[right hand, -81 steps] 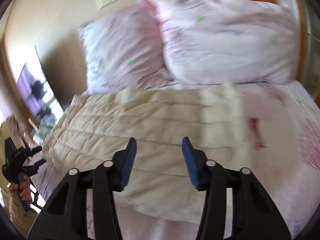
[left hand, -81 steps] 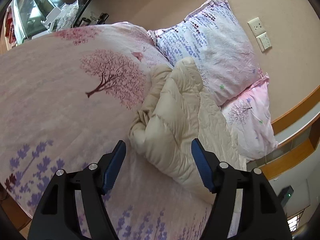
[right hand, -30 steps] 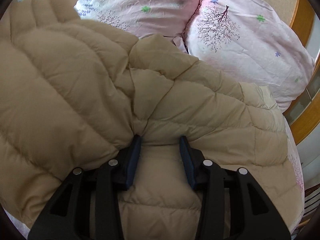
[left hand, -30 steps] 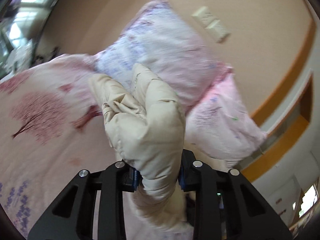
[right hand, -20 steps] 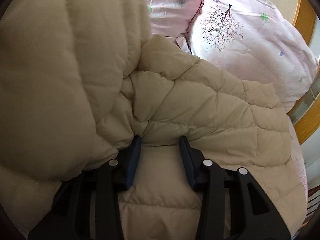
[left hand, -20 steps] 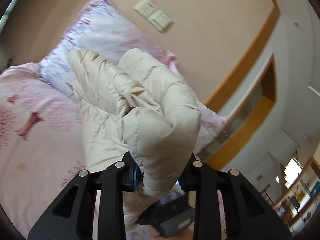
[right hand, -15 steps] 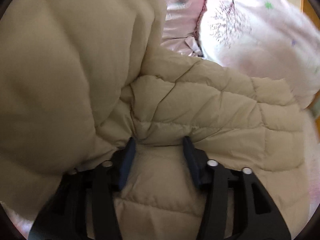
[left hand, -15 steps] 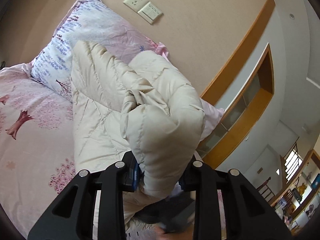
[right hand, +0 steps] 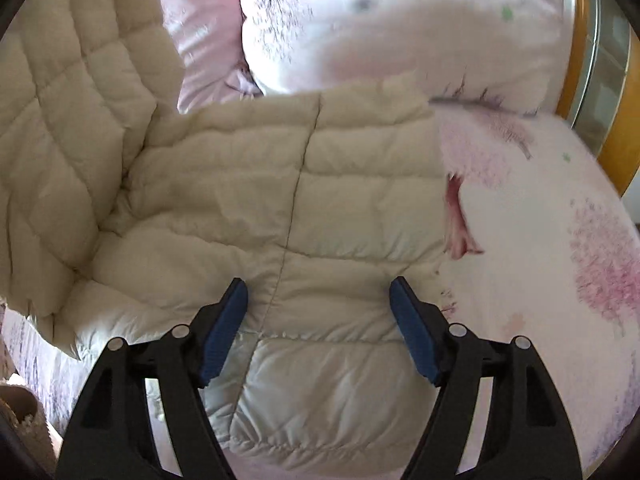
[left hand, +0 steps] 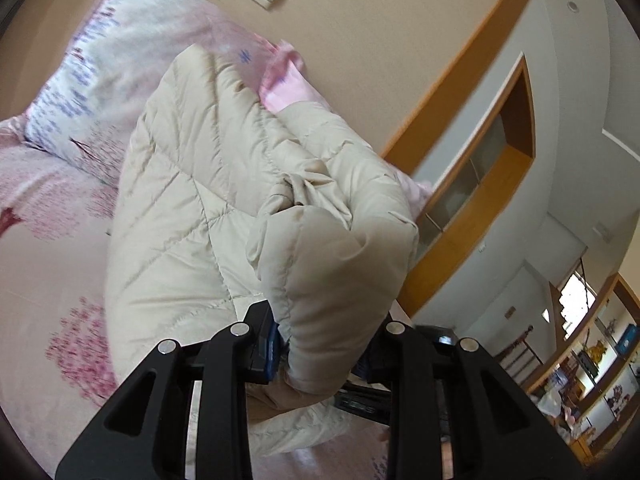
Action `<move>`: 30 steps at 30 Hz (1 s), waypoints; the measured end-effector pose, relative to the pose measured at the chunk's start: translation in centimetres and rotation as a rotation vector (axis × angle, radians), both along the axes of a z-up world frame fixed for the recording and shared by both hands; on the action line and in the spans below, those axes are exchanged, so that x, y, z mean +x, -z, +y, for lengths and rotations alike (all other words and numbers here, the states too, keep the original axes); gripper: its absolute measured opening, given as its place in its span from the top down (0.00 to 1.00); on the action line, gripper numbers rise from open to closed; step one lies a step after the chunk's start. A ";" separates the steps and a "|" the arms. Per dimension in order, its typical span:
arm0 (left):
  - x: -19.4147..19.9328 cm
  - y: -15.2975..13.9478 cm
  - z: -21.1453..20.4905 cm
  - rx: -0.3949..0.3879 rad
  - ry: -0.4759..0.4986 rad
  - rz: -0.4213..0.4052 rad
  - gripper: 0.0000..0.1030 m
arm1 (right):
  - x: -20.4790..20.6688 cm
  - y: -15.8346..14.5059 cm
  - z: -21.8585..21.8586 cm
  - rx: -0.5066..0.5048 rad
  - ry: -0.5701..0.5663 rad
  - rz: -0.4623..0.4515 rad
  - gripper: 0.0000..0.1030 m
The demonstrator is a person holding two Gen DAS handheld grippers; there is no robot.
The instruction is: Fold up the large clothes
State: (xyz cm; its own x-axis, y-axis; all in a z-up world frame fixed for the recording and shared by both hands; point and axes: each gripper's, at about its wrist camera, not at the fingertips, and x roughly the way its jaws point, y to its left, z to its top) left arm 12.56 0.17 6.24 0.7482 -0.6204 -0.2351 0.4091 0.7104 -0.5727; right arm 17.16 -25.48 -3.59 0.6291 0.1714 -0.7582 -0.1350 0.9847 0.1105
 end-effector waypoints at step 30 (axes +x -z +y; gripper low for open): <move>2.8 6.8 -13.7 0.376 0.219 0.134 0.67 | 0.5 -4.6 -11.0 0.401 0.072 -0.149 0.24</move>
